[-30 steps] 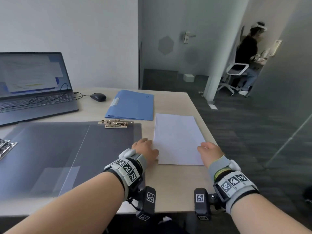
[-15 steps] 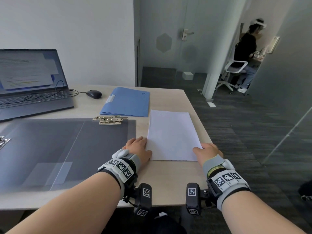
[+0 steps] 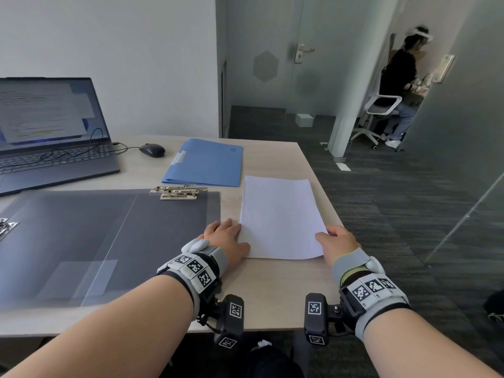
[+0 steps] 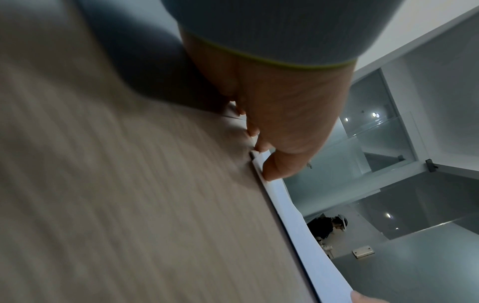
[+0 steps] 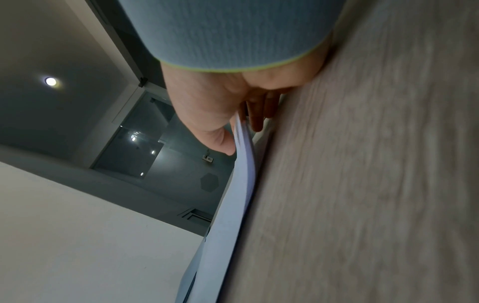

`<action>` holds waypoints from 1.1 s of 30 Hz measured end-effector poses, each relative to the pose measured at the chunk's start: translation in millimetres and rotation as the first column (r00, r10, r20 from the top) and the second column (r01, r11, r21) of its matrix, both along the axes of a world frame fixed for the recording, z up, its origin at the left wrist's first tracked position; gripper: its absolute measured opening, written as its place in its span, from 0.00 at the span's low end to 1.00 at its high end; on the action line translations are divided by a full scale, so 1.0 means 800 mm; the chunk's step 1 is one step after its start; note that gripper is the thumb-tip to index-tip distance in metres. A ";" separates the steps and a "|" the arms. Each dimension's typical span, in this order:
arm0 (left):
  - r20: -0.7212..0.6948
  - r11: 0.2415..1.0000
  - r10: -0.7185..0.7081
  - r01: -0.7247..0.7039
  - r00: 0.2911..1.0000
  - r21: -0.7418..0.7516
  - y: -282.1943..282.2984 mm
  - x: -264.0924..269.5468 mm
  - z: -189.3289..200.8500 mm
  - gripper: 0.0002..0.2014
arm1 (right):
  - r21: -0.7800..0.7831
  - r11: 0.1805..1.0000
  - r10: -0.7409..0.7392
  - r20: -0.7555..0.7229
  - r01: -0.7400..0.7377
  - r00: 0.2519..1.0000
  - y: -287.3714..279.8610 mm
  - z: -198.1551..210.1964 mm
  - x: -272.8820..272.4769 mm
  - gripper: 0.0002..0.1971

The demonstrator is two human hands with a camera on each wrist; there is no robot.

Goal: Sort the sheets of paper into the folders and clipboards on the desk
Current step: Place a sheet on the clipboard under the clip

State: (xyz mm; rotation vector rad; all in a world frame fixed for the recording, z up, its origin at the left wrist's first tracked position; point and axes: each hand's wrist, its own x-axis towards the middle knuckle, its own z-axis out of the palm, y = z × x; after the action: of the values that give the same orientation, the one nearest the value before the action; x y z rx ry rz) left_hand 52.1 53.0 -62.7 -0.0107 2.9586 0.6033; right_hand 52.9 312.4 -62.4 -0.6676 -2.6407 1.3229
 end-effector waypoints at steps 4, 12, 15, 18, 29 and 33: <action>0.002 1.000 -0.003 0.003 1.000 0.012 0.001 0.000 0.001 0.24 | -0.285 0.957 0.009 -0.139 -0.049 0.990 -0.003 0.007 0.005 0.13; 0.020 1.000 -0.011 0.010 1.000 0.028 0.000 0.000 0.001 0.22 | -0.310 0.947 0.034 -0.148 -0.079 0.988 -0.006 0.011 0.002 0.13; 0.046 0.999 -0.011 0.009 0.999 0.031 -0.001 0.000 0.004 0.23 | -0.241 0.968 0.054 -0.050 -0.065 0.997 -0.008 0.017 -0.005 0.07; 0.061 0.999 0.001 -0.003 0.998 0.039 -0.002 0.000 0.005 0.26 | -0.249 0.967 0.057 0.024 -0.049 0.998 -0.014 0.026 -0.013 0.06; 0.153 0.835 0.149 -0.207 0.977 0.510 -0.020 -0.014 0.015 0.32 | -0.532 0.847 -0.016 -0.044 -0.010 0.999 -0.006 0.027 0.006 0.13; 0.203 0.573 0.225 -0.298 0.953 0.763 -0.039 -0.023 0.039 0.41 | -0.637 0.758 0.071 -0.132 -0.140 0.989 -0.012 0.033 0.024 0.13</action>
State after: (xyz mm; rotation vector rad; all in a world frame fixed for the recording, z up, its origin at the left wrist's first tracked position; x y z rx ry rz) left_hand 33.8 21.6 -31.8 -0.3893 2.3395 1.8495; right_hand 72.5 302.5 -36.3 -0.4875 -2.1260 2.2709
